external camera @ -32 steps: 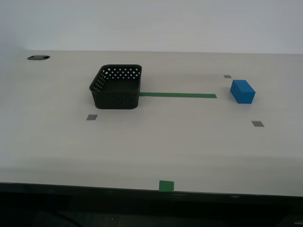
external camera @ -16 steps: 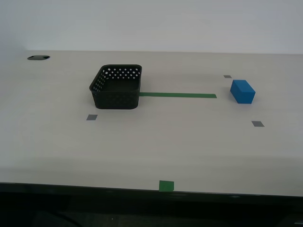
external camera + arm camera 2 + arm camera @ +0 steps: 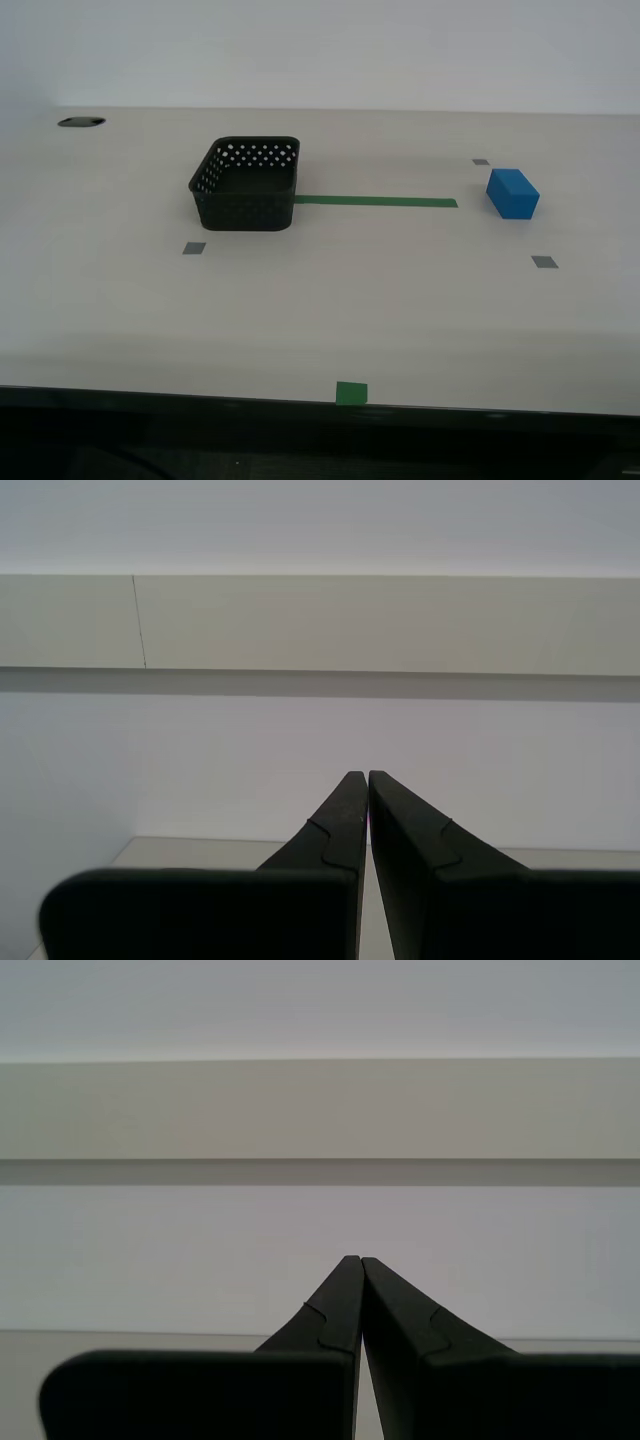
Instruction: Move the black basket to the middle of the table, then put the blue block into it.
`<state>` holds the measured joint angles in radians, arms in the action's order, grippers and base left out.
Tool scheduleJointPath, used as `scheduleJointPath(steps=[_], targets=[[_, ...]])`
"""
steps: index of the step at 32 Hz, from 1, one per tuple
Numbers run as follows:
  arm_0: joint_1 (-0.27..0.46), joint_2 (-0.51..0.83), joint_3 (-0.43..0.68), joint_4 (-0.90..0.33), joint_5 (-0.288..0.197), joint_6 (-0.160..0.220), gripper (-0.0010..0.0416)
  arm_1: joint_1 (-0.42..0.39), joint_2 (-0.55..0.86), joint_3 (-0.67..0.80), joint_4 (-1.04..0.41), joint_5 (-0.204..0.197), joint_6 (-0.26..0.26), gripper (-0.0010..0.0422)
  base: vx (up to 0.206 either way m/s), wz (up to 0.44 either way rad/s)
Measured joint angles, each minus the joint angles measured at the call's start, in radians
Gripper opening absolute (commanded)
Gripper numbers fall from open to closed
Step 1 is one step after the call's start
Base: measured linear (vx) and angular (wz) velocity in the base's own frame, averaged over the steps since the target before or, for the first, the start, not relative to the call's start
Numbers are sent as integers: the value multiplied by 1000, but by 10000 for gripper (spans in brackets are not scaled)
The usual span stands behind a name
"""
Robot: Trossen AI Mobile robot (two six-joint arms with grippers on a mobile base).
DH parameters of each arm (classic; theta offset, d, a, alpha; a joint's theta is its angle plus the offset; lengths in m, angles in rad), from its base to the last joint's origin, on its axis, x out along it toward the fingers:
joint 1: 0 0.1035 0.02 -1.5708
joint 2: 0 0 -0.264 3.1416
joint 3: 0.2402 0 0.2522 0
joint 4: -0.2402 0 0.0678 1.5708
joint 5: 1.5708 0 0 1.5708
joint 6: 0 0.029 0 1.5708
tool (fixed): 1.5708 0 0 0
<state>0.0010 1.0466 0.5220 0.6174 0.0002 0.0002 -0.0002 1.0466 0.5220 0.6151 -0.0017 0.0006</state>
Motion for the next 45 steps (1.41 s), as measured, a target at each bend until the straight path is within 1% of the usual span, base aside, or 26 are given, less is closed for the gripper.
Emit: scheduleJointPath(steps=[22, 23, 26, 28, 30, 31, 32, 33, 34, 37, 38, 39, 42, 45], targets=[[0, 0, 0, 0, 0, 0, 0, 0, 0, 0, 0, 0, -1, 0, 0, 0], [-1, 0, 0, 0, 0, 0, 0, 0, 0, 0, 0, 5, -5, 0, 0, 0], [0, 0, 0, -3, 0, 0, 1, -2, 0, 19, -31, 68, -32, 0, 0, 0], [1, 0, 0, -6, 0, 6, 0, -2, 0, 52, -105, 123, -56, 0, 0, 0], [1, 0, 0, -20, 0, 16, 0, -2, 0, 90, -204, 139, -64, 0, 0, 0], [0, 0, 0, -42, 0, 22, 1, -2, 3, 139, -327, 139, -66, 0, 0, 0], [1, 0, 0, -49, 0, 22, 0, -2, 5, 151, -356, 139, -65, 0, 0, 0], [1, 0, 0, -58, 0, 23, 0, -2, 10, 174, -415, 141, -65, 0, 0, 0], [1, 0, 0, -80, 0, 23, 0, -2, 25, 238, -541, 158, -62, 0, 0, 0], [2, 0, 4, -121, 0, 26, 0, -3, 89, 358, -760, 207, -55, 0, 0, 0], [2, 0, 11, -142, 0, 27, 0, -5, 107, 383, -803, 214, -55, 0, 0, 0], [3, 0, 27, -187, 0, 27, 0, -10, 139, 419, -884, 217, -53, 0, 0, 0], [3, 3, 83, -303, 0, 25, 0, -31, 220, 500, -1004, 216, -30, 0, 0, 0], [2, 3, 144, -409, 0, 22, 0, -63, 295, 554, -1056, 217, -26, 0, 0, 0]])
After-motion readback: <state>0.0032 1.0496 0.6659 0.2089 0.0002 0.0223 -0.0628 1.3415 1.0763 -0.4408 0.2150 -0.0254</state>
